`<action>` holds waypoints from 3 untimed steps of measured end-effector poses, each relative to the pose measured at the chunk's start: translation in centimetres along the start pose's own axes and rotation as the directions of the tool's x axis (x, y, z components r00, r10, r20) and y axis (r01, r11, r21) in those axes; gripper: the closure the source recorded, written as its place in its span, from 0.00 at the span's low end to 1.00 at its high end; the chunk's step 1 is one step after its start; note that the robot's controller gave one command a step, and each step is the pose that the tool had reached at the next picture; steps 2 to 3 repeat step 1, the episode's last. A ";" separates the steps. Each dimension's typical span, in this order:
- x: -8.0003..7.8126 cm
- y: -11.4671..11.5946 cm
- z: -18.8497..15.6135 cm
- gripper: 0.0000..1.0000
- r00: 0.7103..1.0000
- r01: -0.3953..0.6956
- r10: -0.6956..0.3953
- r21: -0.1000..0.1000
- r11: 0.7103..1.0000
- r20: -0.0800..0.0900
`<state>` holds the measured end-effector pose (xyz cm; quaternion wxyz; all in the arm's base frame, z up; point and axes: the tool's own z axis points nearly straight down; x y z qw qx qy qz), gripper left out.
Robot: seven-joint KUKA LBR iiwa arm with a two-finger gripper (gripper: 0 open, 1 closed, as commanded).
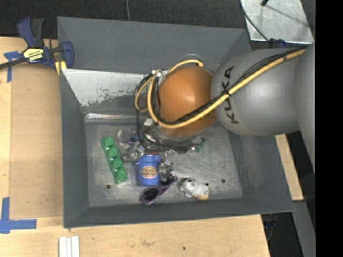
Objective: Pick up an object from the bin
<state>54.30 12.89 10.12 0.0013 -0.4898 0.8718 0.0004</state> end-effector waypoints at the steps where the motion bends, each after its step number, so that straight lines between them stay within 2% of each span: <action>1: 0.0 0.0 -1.7 1.00 1.000 0.000 0.000 0.000 1.000 0.000; 3: 0.0 0.0 -1.7 1.00 1.000 0.000 0.000 0.000 1.000 0.000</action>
Offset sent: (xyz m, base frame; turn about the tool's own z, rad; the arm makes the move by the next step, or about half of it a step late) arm 0.0000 0.0000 0.0336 0.0000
